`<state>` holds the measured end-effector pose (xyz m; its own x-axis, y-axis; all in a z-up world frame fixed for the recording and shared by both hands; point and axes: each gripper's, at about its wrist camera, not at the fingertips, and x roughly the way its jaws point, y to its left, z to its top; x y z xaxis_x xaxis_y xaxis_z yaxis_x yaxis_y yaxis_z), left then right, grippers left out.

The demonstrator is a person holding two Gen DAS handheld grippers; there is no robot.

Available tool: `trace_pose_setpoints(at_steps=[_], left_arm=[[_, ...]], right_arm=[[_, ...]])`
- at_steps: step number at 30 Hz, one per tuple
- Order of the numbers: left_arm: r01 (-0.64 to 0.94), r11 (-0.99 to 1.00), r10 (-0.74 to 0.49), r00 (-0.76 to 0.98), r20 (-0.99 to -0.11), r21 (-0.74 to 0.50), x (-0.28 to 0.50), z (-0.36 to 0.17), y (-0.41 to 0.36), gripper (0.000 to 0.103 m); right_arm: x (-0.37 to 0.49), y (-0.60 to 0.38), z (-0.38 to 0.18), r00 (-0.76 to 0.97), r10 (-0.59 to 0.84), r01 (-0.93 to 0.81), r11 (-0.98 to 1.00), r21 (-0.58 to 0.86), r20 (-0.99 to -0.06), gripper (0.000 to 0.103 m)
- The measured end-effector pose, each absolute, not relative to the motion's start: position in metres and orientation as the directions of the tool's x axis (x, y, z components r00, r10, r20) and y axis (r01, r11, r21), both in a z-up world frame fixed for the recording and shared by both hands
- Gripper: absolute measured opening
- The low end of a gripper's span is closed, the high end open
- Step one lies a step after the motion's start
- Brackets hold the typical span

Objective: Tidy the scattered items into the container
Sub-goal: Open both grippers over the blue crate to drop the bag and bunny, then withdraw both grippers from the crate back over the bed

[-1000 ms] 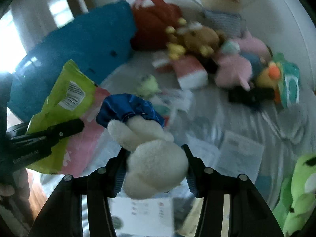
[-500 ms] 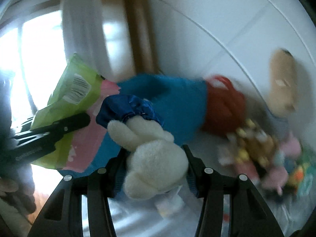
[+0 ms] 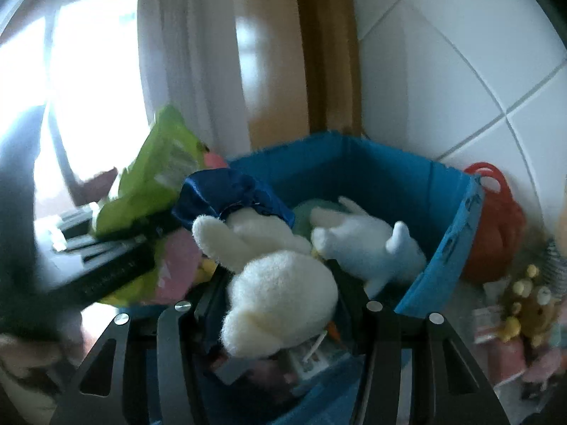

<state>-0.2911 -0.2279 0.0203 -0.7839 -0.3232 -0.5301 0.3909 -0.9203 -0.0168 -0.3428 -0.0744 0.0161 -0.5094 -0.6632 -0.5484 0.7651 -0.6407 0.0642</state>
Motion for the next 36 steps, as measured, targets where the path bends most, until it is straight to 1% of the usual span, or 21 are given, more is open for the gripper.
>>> trace_pose_setpoints(at_steps=[3, 7, 8, 9, 11, 13, 14, 15, 16, 19, 21, 24, 29, 36], left_arm=[[0.384, -0.923, -0.307, -0.776, -0.551, -0.027, -0.302, 0.006, -0.243, 0.032], [0.376, -0.924, -0.273, -0.774, -0.572, -0.069, -0.304, -0.004, -0.258, 0.032], [0.37, -0.925, -0.257, -0.776, -0.577, -0.086, -0.303, -0.003, -0.259, 0.032], [0.365, -0.925, -0.246, -0.783, -0.571, -0.103, -0.302, -0.002, -0.26, 0.034], [0.355, -0.929, -0.24, -0.795, -0.557, -0.108, -0.3, -0.001, -0.259, 0.046], [0.349, -0.932, -0.243, -0.805, -0.54, -0.101, -0.298, 0.002, -0.256, 0.074], [0.346, -0.933, -0.245, -0.809, -0.534, -0.096, -0.297, 0.003, -0.254, 0.08], [0.341, -0.935, -0.245, -0.813, -0.529, -0.092, -0.296, 0.004, -0.252, 0.089], [0.337, -0.937, -0.244, -0.816, -0.524, -0.088, -0.295, 0.005, -0.25, 0.092], [0.345, -0.935, -0.255, -0.813, -0.523, -0.08, -0.296, 0.008, -0.247, 0.092], [0.349, -0.934, -0.259, -0.811, -0.525, -0.079, -0.298, 0.008, -0.245, 0.092], [0.357, -0.931, -0.264, -0.806, -0.529, -0.079, -0.297, 0.006, -0.243, 0.092], [0.353, -0.931, -0.249, -0.802, -0.543, -0.094, -0.287, 0.002, -0.24, 0.092], [0.395, -0.913, -0.287, -0.801, -0.526, -0.104, -0.257, 0.006, -0.228, 0.092]], right_arm=[[-0.347, -0.088, -0.001, -0.515, -0.62, 0.753, -0.657, 0.032, -0.591, 0.051], [-0.35, -0.095, -0.011, -0.524, -0.596, 0.745, -0.667, 0.011, -0.608, 0.052], [-0.35, -0.094, -0.012, -0.535, -0.589, 0.74, -0.673, 0.001, -0.606, 0.055], [-0.352, -0.093, -0.011, -0.549, -0.584, 0.731, -0.682, -0.004, -0.598, 0.059], [-0.356, -0.091, -0.01, -0.561, -0.581, 0.72, -0.694, -0.002, -0.59, 0.068], [-0.357, -0.091, -0.008, -0.56, -0.588, 0.721, -0.693, 0.007, -0.583, 0.074], [-0.357, -0.091, -0.006, -0.564, -0.588, 0.718, -0.696, 0.006, -0.58, 0.079], [-0.356, -0.092, -0.005, -0.572, -0.582, 0.716, -0.698, -0.005, -0.578, 0.084], [-0.355, -0.093, -0.004, -0.579, -0.577, 0.714, -0.7, -0.016, -0.576, 0.085], [-0.353, -0.094, -0.004, -0.586, -0.572, 0.71, -0.704, -0.024, -0.574, 0.088], [-0.352, -0.092, -0.002, -0.589, -0.57, 0.704, -0.71, -0.017, -0.573, 0.095], [-0.349, -0.089, 0.001, -0.593, -0.57, 0.698, -0.716, -0.01, -0.569, 0.103], [-0.346, -0.083, 0.0, -0.585, -0.575, 0.699, -0.715, 0.003, -0.572, 0.103], [-0.333, -0.054, 0.0, -0.604, -0.582, 0.682, -0.731, 0.025, -0.545, 0.103]])
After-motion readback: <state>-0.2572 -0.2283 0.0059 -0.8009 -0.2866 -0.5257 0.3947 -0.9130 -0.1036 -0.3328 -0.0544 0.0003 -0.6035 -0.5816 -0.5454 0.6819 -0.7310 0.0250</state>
